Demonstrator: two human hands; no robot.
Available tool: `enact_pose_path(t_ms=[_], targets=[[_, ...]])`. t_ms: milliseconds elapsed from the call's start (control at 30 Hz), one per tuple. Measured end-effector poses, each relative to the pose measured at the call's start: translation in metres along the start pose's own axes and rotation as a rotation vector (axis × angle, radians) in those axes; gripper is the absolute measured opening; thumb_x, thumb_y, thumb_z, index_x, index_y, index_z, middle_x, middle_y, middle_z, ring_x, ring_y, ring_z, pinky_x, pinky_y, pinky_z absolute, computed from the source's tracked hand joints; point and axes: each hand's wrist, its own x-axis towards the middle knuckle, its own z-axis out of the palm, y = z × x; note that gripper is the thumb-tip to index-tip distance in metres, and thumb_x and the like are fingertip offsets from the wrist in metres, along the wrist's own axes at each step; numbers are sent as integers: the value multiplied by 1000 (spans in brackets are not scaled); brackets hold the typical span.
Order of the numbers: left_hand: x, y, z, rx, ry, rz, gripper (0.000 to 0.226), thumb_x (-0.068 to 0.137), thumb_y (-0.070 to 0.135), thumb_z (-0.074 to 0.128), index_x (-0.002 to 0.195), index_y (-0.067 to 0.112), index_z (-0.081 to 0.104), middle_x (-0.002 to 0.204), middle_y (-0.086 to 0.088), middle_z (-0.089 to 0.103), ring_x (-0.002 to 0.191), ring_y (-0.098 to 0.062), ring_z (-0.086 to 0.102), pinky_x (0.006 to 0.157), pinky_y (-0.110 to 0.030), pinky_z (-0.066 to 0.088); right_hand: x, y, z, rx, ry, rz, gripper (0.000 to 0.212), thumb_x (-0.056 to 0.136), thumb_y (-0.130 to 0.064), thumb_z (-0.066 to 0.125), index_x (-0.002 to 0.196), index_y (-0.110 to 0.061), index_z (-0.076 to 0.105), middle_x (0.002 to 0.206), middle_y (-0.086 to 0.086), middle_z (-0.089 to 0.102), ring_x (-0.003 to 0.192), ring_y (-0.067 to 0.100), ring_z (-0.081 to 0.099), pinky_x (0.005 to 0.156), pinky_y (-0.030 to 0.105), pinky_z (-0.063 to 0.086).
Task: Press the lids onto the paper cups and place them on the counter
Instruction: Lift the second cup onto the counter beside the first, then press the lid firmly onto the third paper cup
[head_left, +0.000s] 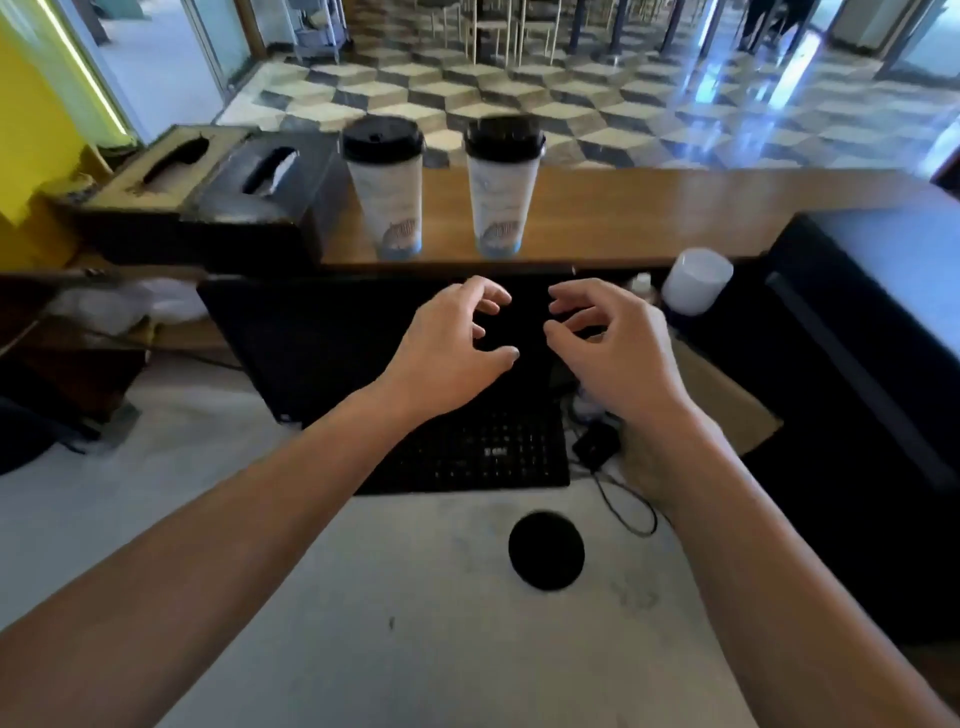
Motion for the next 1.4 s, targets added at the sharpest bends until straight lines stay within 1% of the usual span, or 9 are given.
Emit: enact_pose_path(t_ms=[167,367,500,600,733,900,1133,1267,1400], targets=[[-53,-34,38,-42,-180,-72,45,84,22,77,124,25,58,117,9,61,98,-8,63,78,-16,50,-71,38,15,-44,-73,113,36,87,-14,75,122,-17,71,103,-4,71,77,5,64,76,7,48],[-110,-94,99,-13,-309,-183,48,81,14,80,125,16,60,120,1,61,94,-13,60,79,-17,47,-142,91,31,-19,-163,392,49,83,-12,76,130,-16,64,110,-3,66,86,23,69,89,46,57],[-147,-139,132,115,-417,-292,57,82,21,80,132,20,53,130,-6,54,100,-16,55,84,-26,47,-179,117,32,-57,-175,554,55,85,-10,76,137,-16,58,116,-2,63,92,23,66,86,39,57],[-171,-168,147,205,-521,-388,81,76,33,85,144,24,41,146,-8,40,124,-25,48,101,-33,46,-198,135,40,-73,-244,639,61,87,-10,75,143,-17,52,125,1,60,98,22,63,86,34,54],[-201,-204,158,513,-651,-487,123,67,61,81,158,33,4,166,-9,-8,150,-41,2,119,-57,23,-212,153,59,-71,-348,701,80,86,-11,78,154,-21,38,136,3,54,102,19,58,84,28,46],[-221,-237,165,659,-704,-518,142,55,93,59,146,40,-36,153,-9,-48,142,-49,-34,113,-73,-5,-218,170,82,45,-329,835,96,84,-16,83,160,-24,25,144,6,49,113,23,57,88,32,48],[-226,-253,169,658,-702,-464,138,51,103,40,143,39,-41,145,-7,-57,137,-48,-43,111,-74,-14,-218,178,103,215,-258,786,110,72,-20,93,155,-42,25,147,-3,42,121,26,56,89,35,51],[-225,-254,169,654,-729,-473,139,51,102,42,142,40,-43,143,-6,-59,135,-46,-46,110,-73,-17,-215,179,117,402,-191,799,96,60,-29,96,140,-47,45,145,-9,53,128,23,59,103,47,54],[-225,-255,170,657,-746,-468,140,50,102,43,141,40,-43,143,-6,-60,134,-46,-47,109,-73,-18,-211,173,131,462,-150,799,79,73,-8,91,130,-42,47,136,-4,59,126,21,58,101,38,52]])
